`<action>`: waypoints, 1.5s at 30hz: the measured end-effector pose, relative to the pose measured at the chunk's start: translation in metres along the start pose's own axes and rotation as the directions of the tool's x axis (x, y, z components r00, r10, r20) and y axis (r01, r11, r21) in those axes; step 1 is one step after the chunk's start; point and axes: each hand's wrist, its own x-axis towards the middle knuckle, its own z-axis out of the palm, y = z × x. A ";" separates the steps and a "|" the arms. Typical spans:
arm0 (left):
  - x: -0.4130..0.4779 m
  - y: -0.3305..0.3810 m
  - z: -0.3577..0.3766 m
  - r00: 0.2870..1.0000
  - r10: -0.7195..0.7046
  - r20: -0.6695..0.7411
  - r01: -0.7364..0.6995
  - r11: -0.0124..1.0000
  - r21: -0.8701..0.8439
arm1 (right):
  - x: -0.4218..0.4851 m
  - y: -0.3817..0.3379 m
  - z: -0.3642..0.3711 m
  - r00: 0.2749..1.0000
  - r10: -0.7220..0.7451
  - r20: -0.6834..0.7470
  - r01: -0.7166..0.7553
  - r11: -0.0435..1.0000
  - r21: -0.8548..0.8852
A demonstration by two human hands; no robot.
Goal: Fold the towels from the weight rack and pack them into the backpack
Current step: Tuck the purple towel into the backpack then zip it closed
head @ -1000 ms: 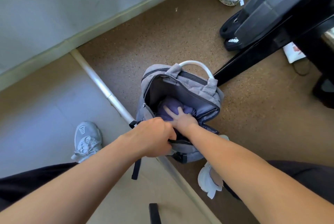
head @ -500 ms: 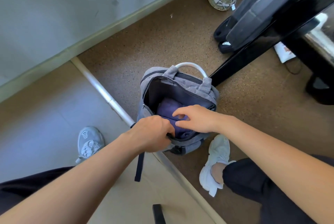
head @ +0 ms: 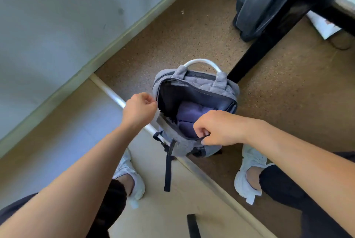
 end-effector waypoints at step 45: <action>0.035 0.057 -0.007 0.970 0.208 0.127 -0.191 0.972 -0.137 | 0.021 0.060 -0.020 0.820 0.390 -0.419 -0.315 0.918 0.240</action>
